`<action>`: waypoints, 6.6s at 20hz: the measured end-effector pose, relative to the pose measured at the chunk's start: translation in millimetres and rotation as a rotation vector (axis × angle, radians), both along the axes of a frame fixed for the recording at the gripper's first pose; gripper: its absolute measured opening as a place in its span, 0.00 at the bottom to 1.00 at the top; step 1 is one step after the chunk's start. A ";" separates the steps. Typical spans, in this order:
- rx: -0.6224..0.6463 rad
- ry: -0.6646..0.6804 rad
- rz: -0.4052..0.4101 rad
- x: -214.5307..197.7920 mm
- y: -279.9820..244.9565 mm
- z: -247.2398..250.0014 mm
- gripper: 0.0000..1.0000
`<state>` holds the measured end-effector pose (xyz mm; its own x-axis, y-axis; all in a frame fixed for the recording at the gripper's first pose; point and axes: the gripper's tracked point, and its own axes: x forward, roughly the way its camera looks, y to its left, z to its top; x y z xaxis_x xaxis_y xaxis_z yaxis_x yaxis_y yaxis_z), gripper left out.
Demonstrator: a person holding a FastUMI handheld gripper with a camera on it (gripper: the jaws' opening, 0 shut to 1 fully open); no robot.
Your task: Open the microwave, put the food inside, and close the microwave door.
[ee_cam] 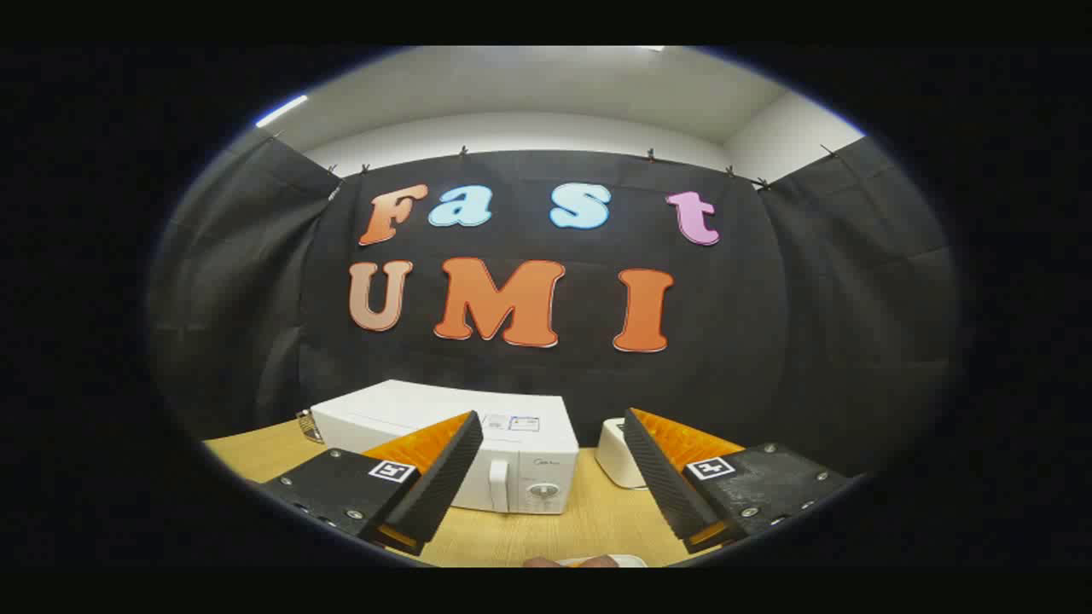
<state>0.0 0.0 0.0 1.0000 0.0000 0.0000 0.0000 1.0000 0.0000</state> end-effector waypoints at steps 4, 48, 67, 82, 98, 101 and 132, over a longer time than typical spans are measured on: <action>0.011 0.032 0.002 1.5 4.3 -10.8 0.99; 0.035 0.380 0.042 113.9 77.3 -226.9 0.28; -0.001 0.370 0.062 22.6 98.0 -218.2 0.14; -0.061 0.404 0.351 -122.6 214.7 -203.8 0.14; -0.109 0.458 0.393 -204.7 265.5 -201.8 0.13; -0.120 0.453 0.365 -195.1 263.7 -202.7 0.13; -0.014 0.710 0.062 -103.8 -29.4 -294.4 0.74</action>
<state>-103.8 -29.4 -294.4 0.7564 0.0518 -0.6521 -0.0613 0.9981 0.0081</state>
